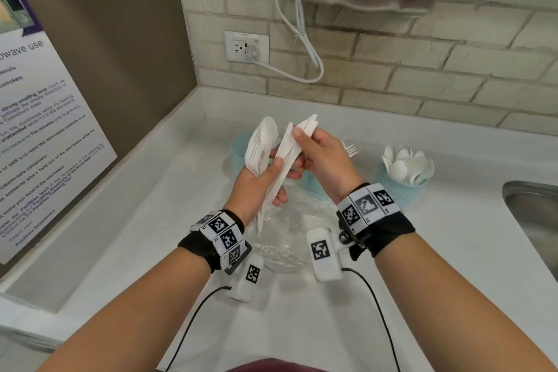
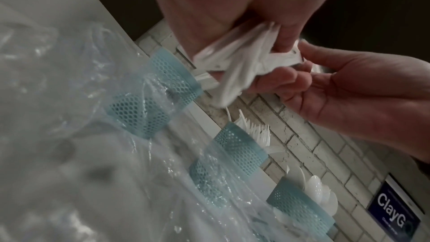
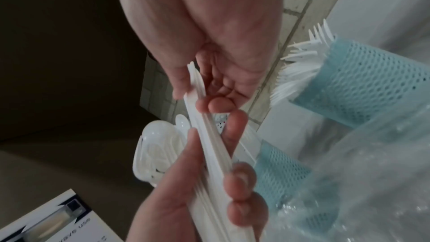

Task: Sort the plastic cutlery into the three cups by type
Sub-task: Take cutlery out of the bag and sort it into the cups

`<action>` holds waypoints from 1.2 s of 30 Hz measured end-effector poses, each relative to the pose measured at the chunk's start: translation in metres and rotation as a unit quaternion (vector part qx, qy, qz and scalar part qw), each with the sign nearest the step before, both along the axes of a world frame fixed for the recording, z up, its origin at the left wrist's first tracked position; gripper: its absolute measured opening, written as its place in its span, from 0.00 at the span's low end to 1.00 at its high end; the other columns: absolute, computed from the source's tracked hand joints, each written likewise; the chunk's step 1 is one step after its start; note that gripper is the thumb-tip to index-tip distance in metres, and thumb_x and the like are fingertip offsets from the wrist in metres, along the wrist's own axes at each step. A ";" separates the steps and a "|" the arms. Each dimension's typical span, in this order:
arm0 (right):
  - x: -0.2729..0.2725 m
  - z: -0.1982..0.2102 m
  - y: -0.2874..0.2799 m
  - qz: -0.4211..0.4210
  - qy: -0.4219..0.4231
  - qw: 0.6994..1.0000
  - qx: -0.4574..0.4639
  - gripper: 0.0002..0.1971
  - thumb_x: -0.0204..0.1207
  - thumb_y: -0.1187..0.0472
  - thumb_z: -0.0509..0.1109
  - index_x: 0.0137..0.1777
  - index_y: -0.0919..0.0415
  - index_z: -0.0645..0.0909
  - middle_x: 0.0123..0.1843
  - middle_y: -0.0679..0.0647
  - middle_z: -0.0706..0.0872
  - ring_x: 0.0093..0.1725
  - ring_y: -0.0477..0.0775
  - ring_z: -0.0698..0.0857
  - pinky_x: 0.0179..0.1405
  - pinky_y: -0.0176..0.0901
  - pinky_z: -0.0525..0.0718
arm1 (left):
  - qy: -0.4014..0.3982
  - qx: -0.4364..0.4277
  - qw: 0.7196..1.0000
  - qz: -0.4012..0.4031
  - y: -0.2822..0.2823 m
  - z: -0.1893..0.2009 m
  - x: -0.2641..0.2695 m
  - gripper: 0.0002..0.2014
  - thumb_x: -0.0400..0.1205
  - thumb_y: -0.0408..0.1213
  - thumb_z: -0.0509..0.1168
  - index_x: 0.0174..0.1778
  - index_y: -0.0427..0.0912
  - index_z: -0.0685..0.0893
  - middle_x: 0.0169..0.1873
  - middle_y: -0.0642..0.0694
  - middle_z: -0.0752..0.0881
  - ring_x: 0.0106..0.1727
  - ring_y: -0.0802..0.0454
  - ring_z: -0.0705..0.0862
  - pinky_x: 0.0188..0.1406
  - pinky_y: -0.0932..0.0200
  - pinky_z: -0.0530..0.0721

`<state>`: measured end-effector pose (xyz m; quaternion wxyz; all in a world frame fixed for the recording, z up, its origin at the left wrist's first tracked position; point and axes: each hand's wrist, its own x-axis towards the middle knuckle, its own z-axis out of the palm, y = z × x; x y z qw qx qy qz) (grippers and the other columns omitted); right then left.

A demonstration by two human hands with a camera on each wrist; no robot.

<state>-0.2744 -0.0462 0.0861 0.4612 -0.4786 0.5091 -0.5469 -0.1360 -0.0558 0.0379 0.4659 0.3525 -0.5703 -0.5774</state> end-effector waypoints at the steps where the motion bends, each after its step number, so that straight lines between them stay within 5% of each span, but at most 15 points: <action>1: 0.004 -0.003 0.000 0.013 -0.003 1.000 0.007 0.16 0.81 0.59 0.65 0.57 0.74 0.79 0.36 0.62 0.80 0.27 0.47 0.75 0.25 0.34 0.79 | -0.005 -0.001 1.000 0.001 -0.001 -0.001 0.002 0.15 0.86 0.44 0.59 0.61 0.39 0.80 0.43 0.37 0.91 0.22 0.48 0.81 0.21 0.60 0.80; 5: 0.010 -0.013 -0.002 0.025 0.045 0.998 0.024 0.13 0.82 0.59 0.64 0.59 0.69 0.81 0.39 0.73 0.79 0.25 0.44 0.73 0.23 0.29 0.77 | -0.024 0.019 0.999 -0.009 -0.002 -0.005 0.009 0.17 0.85 0.45 0.59 0.63 0.36 0.78 0.43 0.36 0.91 0.22 0.47 0.83 0.23 0.58 0.83; 10: 0.013 0.007 -0.019 0.002 0.122 0.992 0.007 0.14 0.83 0.58 0.61 0.59 0.67 0.80 0.31 0.55 0.78 0.26 0.46 0.75 0.28 0.38 0.76 | -0.022 0.036 0.999 -0.002 -0.008 -0.004 0.021 0.18 0.85 0.47 0.60 0.65 0.40 0.76 0.47 0.40 0.91 0.27 0.43 0.87 0.26 0.55 0.88; 14: 0.005 0.041 -0.041 -0.073 0.119 0.989 -0.040 0.09 0.84 0.58 0.60 0.54 0.64 0.78 0.28 0.51 0.75 0.22 0.43 0.73 0.23 0.35 0.74 | -0.015 0.043 0.998 0.036 -0.018 -0.003 0.037 0.12 0.85 0.47 0.60 0.59 0.44 0.77 0.51 0.43 0.91 0.26 0.48 0.87 0.22 0.58 0.86; 23: 0.034 0.019 -0.077 -0.088 0.146 0.984 -0.041 0.09 0.84 0.60 0.59 0.59 0.62 0.76 0.36 0.51 0.78 0.26 0.47 0.79 0.23 0.31 0.81 | 0.017 0.027 0.997 0.071 -0.018 -0.005 0.044 0.06 0.85 0.45 0.60 0.53 0.54 0.82 0.35 0.47 0.81 0.21 0.55 0.73 0.20 0.63 0.73; 26: 0.041 0.004 -0.084 -0.049 0.178 0.983 0.007 0.07 0.83 0.60 0.60 0.53 0.63 0.76 0.35 0.55 0.81 0.27 0.48 0.81 0.33 0.42 0.84 | 0.026 0.041 0.997 0.064 -0.018 -0.005 0.043 0.08 0.85 0.46 0.60 0.54 0.55 0.83 0.30 0.48 0.75 0.21 0.57 0.66 0.19 0.65 0.62; 31: 0.042 0.006 -0.083 0.006 0.192 0.980 0.040 0.29 0.81 0.51 0.63 0.78 0.65 0.65 0.62 0.60 0.83 0.34 0.49 0.84 0.40 0.37 0.84 | 0.054 0.075 0.995 0.038 -0.017 -0.002 0.046 0.14 0.85 0.52 0.56 0.58 0.52 0.81 0.25 0.51 0.65 0.19 0.59 0.60 0.18 0.67 0.55; 34: 0.044 0.012 -0.075 -0.044 0.193 0.980 -0.018 0.23 0.80 0.50 0.64 0.73 0.59 0.73 0.67 0.56 0.80 0.46 0.54 0.85 0.53 0.50 0.86 | 0.059 0.084 0.994 0.030 -0.016 0.002 0.045 0.19 0.80 0.57 0.56 0.55 0.49 0.81 0.24 0.52 0.64 0.18 0.59 0.59 0.17 0.68 0.56; 36: 0.045 0.015 -0.064 -0.059 0.179 0.980 -0.057 0.12 0.79 0.55 0.65 0.60 0.54 0.81 0.57 0.50 0.83 0.45 0.48 0.82 0.57 0.51 0.83 | 0.060 0.089 0.994 0.025 -0.015 0.003 0.042 0.20 0.78 0.59 0.55 0.53 0.47 0.80 0.25 0.51 0.64 0.18 0.60 0.59 0.17 0.69 0.56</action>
